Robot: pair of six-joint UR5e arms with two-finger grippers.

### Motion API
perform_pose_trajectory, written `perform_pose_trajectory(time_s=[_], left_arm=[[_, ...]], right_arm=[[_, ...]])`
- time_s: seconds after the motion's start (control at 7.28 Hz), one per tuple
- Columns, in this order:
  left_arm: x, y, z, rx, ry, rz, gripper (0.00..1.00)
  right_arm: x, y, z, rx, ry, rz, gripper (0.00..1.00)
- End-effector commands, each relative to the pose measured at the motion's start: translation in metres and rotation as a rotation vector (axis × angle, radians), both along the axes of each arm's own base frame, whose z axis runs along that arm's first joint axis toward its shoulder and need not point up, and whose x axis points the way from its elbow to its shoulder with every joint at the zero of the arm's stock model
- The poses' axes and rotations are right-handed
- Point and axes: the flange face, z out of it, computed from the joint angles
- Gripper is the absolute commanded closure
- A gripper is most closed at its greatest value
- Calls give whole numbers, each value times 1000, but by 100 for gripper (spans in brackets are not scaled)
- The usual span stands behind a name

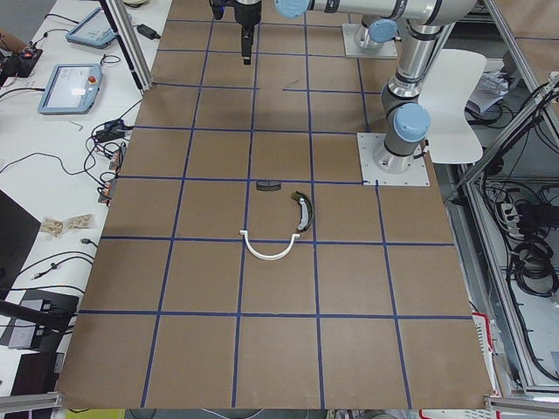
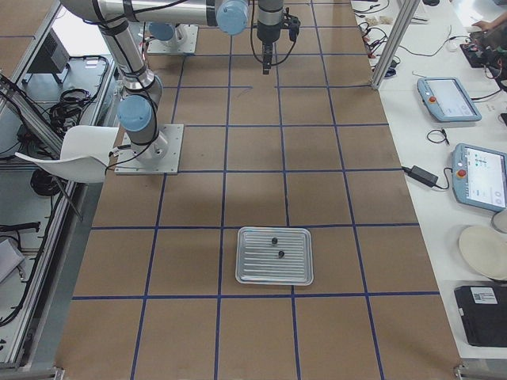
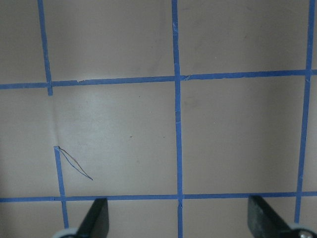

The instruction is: Place bearing gear from tray to pile

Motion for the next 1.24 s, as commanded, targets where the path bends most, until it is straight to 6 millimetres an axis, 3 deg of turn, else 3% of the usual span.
perform_pose_trajectory(time_s=[0.0,0.82,0.96,1.1], left_arm=[[0,0,0,-1,0,0,0],[1,0,2,-6,-2,0,0],[0,0,3,-9,0,-2,0],[0,0,4,-9,0,-2,0]], right_arm=[[-1,1,0,5,7,-1,0],[-6,-2,0,-4,9,5,0],[-16,-5,-2,-1,10,1,0],[-43,-18,-11,11,6,27,0]])
